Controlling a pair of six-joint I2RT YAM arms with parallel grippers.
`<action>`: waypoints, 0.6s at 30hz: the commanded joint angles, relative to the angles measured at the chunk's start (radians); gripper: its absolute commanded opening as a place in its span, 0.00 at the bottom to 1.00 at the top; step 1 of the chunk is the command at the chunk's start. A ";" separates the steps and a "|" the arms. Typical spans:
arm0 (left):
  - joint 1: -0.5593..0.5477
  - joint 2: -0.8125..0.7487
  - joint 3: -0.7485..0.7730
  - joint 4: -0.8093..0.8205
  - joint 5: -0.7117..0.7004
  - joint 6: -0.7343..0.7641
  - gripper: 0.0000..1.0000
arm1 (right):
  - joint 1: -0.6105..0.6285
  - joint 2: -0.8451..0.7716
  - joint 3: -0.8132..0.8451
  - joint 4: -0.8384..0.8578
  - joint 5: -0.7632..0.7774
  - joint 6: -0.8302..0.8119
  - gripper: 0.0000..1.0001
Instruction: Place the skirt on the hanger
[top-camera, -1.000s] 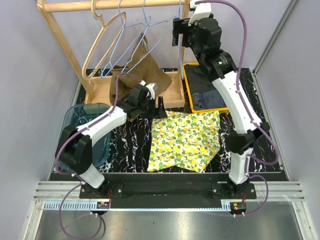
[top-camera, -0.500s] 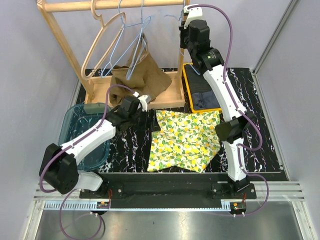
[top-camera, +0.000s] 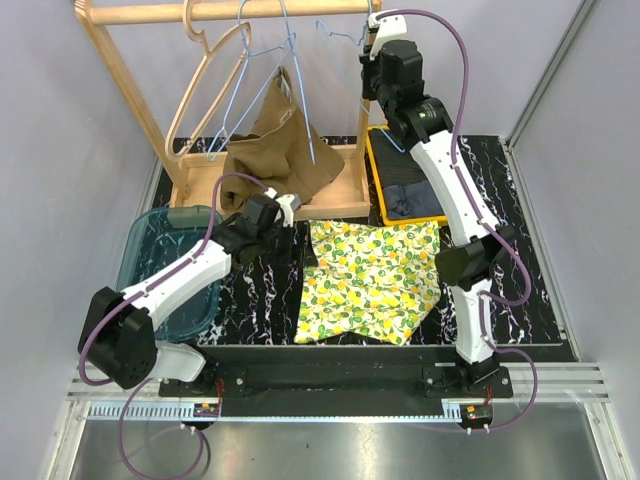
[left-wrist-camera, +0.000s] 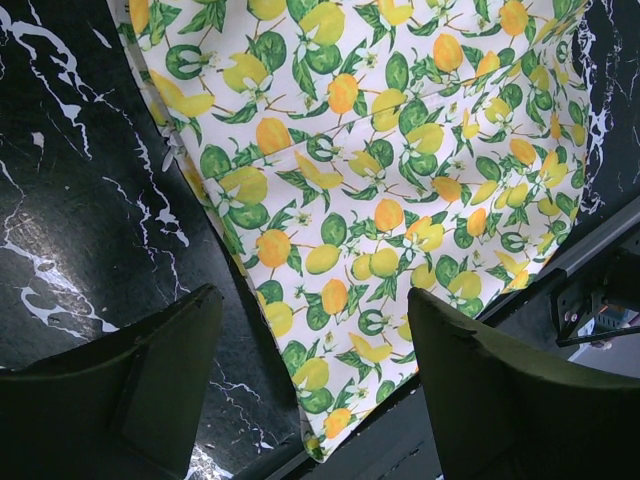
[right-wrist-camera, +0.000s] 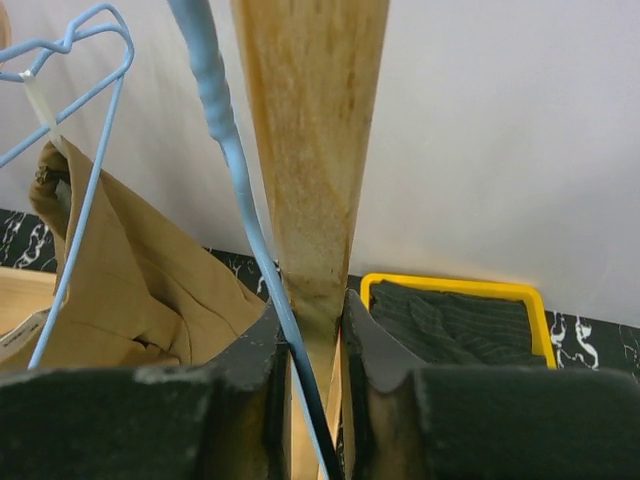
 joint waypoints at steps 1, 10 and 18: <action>-0.002 -0.015 0.029 0.009 -0.022 0.024 0.78 | 0.007 -0.173 -0.036 0.024 -0.060 0.038 0.40; -0.002 -0.005 0.017 0.007 -0.039 0.021 0.78 | 0.007 -0.208 -0.076 -0.022 -0.087 0.049 0.43; -0.002 -0.008 0.004 0.007 -0.036 0.024 0.78 | 0.006 -0.193 -0.088 -0.051 -0.141 0.067 0.30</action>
